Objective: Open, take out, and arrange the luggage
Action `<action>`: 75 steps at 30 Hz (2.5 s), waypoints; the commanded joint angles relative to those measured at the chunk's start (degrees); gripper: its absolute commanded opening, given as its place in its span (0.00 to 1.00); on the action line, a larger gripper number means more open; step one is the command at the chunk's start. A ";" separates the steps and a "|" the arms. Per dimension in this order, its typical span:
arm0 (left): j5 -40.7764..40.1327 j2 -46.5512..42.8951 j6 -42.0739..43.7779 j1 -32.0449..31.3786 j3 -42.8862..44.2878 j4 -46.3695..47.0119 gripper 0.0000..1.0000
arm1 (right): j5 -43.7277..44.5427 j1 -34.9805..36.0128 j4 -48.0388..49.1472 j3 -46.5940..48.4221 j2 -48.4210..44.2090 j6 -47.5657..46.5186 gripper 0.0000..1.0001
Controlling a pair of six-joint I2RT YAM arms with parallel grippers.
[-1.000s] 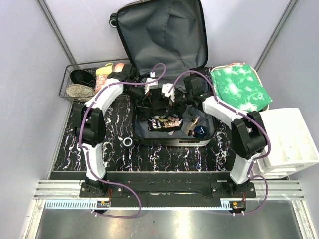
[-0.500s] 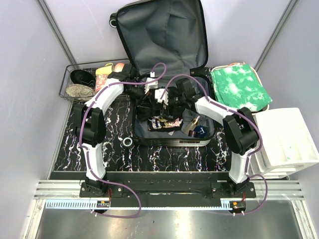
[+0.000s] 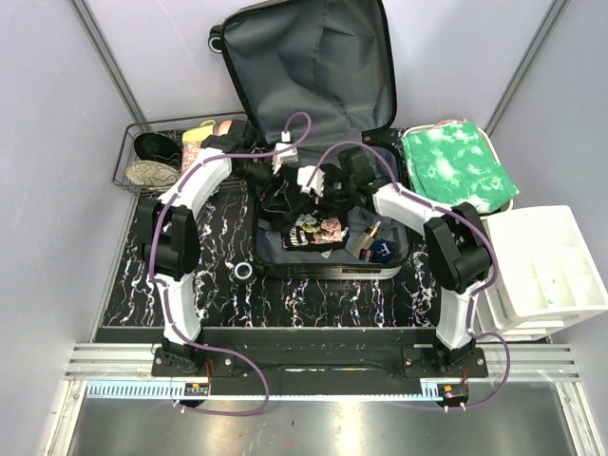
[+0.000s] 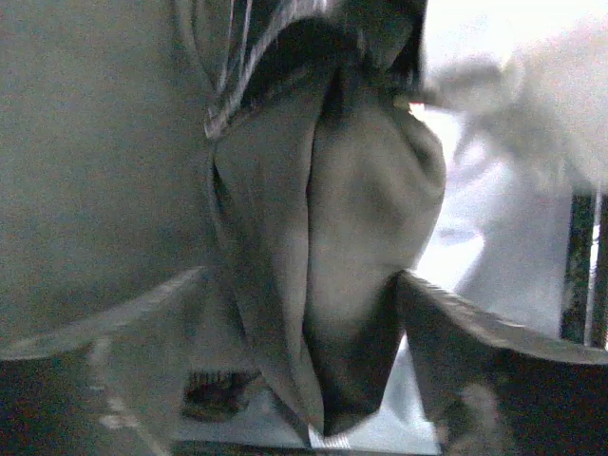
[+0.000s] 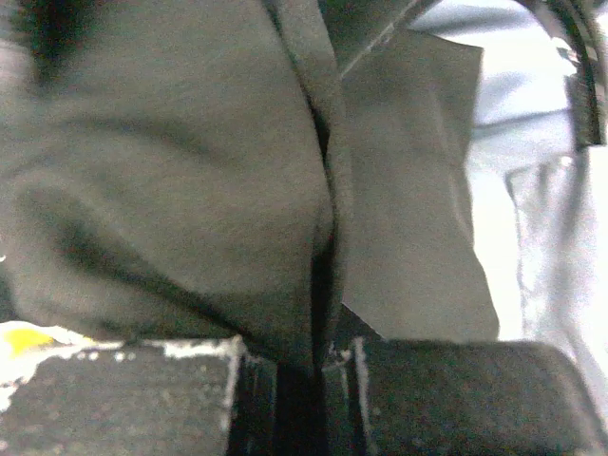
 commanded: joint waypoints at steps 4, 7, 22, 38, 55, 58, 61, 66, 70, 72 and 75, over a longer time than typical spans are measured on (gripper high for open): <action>1.83 -9.48 -11.64 2.47 0.08 7.92 0.99 | -1.03 -7.88 0.67 7.59 -10.25 -2.59 0.00; 1.74 -12.47 -14.29 3.09 -2.74 11.97 0.99 | -1.38 -10.00 -0.56 10.14 -12.09 -2.85 0.00; 4.73 -14.85 -16.22 3.36 -6.70 14.88 0.99 | -9.55 -32.13 -9.88 28.24 -13.69 -10.58 0.00; 2.62 -14.85 -17.28 3.18 -7.50 14.62 0.99 | -26.61 -47.53 -23.83 38.71 2.48 -34.29 0.00; -2.56 -14.06 -15.17 2.39 -5.91 9.87 0.99 | -11.14 -47.53 -57.41 23.06 -6.90 -67.63 0.97; -6.78 -13.36 -13.86 1.25 -5.65 9.69 0.99 | -10.61 -47.53 -64.08 24.73 -9.72 -68.50 1.00; -9.07 -12.13 -12.45 0.11 -4.60 8.64 0.99 | -9.30 -47.53 -69.80 24.91 -12.27 -71.05 1.00; -10.47 -9.76 -8.50 -1.83 -2.48 5.39 0.99 | -8.41 -47.09 -82.27 27.98 -14.21 -72.11 1.00; -15.13 -8.53 -2.36 -5.51 -4.06 4.77 0.99 | -13.86 -44.64 -80.65 30.62 -16.31 -57.83 1.00; -15.22 -8.61 -0.50 -6.48 -5.99 4.68 0.99 | -15.27 -41.30 -74.53 30.71 -16.93 -43.51 1.00; -14.79 -9.14 3.98 -8.59 -9.59 4.77 0.95 | -16.94 -37.18 -67.22 29.40 -18.07 -29.25 1.00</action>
